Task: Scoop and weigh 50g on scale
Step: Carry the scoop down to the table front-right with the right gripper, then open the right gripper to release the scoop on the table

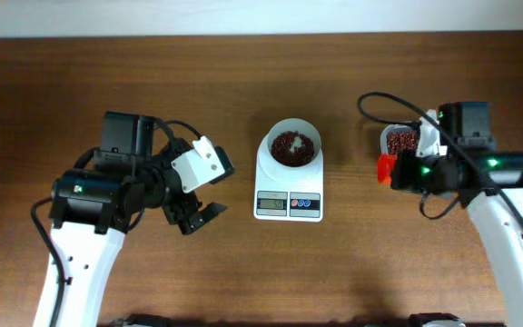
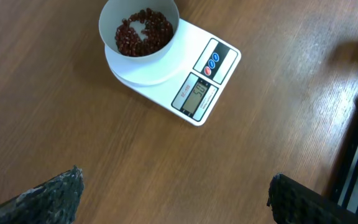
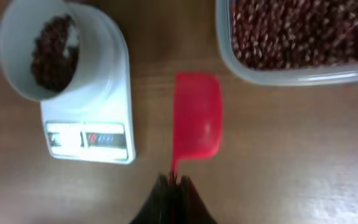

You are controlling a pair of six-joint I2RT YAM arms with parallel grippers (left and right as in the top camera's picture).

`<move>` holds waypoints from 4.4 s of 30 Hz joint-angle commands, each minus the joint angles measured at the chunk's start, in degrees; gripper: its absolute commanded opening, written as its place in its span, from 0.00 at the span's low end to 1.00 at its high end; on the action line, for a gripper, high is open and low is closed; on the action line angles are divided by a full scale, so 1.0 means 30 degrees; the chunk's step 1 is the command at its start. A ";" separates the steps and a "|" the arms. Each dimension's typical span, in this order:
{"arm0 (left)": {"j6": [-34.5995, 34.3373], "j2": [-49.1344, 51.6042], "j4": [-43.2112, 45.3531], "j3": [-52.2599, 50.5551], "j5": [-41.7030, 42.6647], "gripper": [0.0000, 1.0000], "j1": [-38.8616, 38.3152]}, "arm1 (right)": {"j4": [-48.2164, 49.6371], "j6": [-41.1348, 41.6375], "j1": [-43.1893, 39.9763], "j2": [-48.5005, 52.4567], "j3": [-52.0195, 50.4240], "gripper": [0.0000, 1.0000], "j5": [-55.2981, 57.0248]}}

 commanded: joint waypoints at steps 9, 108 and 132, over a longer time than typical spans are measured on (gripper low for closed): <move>0.0095 -0.0073 0.0015 0.0197 0.0138 0.99 0.0080 | -0.0415 0.2040 0.0073 -0.1945 -0.3009 0.04 -0.0466; 0.0095 -0.0073 0.0015 0.0197 0.0138 0.99 0.0080 | 1.6014 0.4612 0.0721 -2.5201 -2.1179 0.99 0.7155; 0.0095 -0.0073 0.0015 0.0197 0.0138 0.99 0.0080 | 1.7609 0.0488 -0.0270 -2.5157 -2.1966 0.99 0.5479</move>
